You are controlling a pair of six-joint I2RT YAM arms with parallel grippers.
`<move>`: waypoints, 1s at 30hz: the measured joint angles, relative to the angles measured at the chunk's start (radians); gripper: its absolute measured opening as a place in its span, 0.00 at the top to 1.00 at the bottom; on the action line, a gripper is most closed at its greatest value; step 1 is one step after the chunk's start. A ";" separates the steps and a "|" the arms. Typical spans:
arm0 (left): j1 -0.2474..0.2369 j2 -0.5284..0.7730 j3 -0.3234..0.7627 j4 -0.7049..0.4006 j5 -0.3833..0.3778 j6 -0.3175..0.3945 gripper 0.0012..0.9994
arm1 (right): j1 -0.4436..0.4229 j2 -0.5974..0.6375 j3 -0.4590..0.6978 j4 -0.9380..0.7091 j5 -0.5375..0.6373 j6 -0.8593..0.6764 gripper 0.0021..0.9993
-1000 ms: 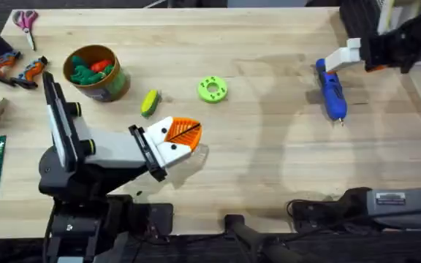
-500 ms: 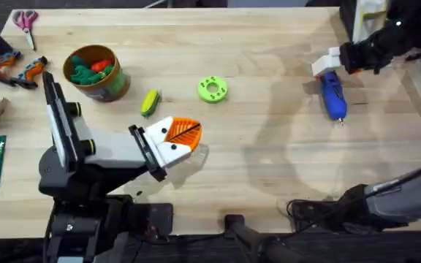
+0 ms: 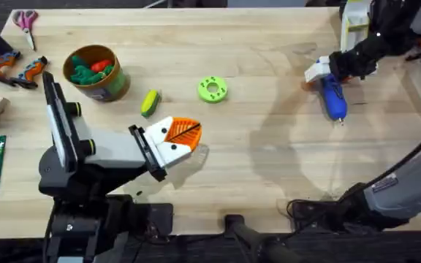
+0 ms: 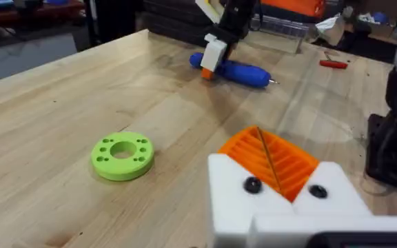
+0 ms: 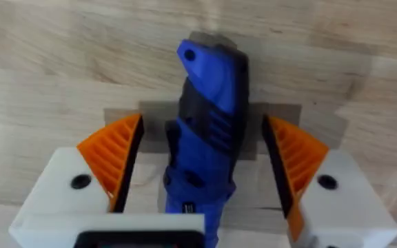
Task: Pick up the gripper from the table and insert it into the empty holder that is missing its gripper. Then pick up a screw, insert it into the mounting hole, and use the screwdriver to tighten it. Finally, clean up the table by picking up the vegetable and placing it into the bucket.
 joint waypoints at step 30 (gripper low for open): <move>0.000 0.000 0.000 0.000 0.000 0.000 0.99 | -0.004 0.004 0.011 -0.076 0.038 0.019 0.98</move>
